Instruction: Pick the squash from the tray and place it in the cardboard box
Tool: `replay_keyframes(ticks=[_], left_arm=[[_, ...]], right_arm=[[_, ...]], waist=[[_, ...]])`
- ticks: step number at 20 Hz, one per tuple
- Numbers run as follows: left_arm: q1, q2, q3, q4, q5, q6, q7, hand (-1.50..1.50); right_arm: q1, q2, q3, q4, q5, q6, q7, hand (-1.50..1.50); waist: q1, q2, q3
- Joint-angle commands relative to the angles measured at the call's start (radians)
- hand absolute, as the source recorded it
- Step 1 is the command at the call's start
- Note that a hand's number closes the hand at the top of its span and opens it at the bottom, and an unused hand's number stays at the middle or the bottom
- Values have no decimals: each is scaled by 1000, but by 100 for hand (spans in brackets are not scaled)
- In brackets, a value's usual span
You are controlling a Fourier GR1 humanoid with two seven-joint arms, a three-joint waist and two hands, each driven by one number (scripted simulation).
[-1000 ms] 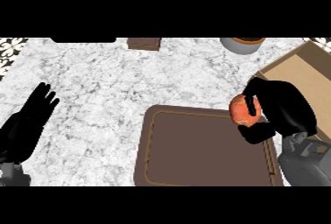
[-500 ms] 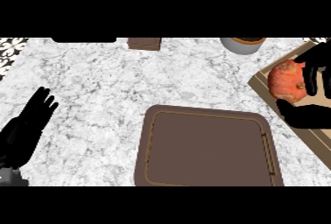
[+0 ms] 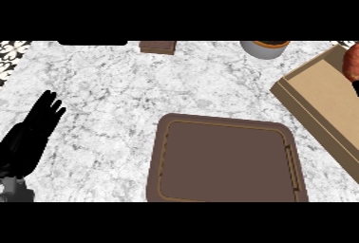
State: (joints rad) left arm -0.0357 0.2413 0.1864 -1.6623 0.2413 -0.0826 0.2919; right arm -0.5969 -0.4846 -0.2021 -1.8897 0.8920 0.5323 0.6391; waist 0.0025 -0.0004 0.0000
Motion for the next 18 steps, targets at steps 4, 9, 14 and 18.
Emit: replay_keyframes(ticks=[4,9,14,18], left_arm=[[42,-18,9,53,-21,-34,-92,0],[-21,25,46,-20,25,-19,54,0],[-30,-38,-1,40,-40,9,-23,0],[-12,-1,24,-3,-8,-23,14,0]], right_arm=[[88,-108,-128,128,-42,-79,-216,150],[46,-94,-75,334,30,-229,-311,150],[120,-60,-88,454,36,-369,-434,150],[124,-57,-123,680,13,-440,-543,150]], waist=[[-3,1,0],[5,2,0],[1,2,0],[9,5,1]])
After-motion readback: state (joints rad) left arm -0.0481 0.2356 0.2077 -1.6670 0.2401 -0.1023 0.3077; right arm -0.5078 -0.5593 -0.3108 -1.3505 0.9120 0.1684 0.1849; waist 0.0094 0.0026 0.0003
